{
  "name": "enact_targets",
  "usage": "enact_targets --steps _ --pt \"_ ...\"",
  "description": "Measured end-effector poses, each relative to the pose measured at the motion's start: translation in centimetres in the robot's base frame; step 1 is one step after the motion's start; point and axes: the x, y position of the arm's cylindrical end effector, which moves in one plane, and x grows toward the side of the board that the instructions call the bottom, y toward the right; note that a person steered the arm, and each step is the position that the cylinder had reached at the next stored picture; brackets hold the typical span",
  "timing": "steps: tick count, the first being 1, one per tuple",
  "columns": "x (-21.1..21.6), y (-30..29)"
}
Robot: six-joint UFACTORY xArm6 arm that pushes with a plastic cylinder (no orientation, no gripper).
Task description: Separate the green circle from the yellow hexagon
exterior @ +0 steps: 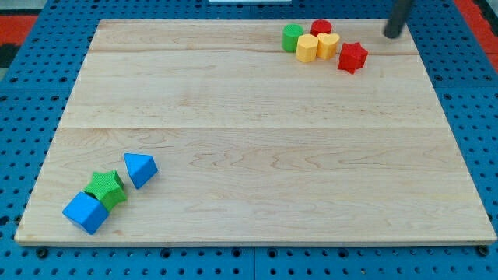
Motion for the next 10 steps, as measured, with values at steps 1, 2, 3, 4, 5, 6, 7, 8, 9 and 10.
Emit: enact_targets --steps 1,2,3,4,5,6,7,8,9,10 --pt "-1.4 -3.4" --pt "-1.8 -4.2" --pt "-1.9 -5.4" --pt "-1.9 -5.6" --pt "-1.9 -5.8" --pt "-1.9 -7.0" --pt "-1.9 -11.2" --pt "0.1 -11.8" --pt "3.5 -14.0" --pt "4.5 -18.6"
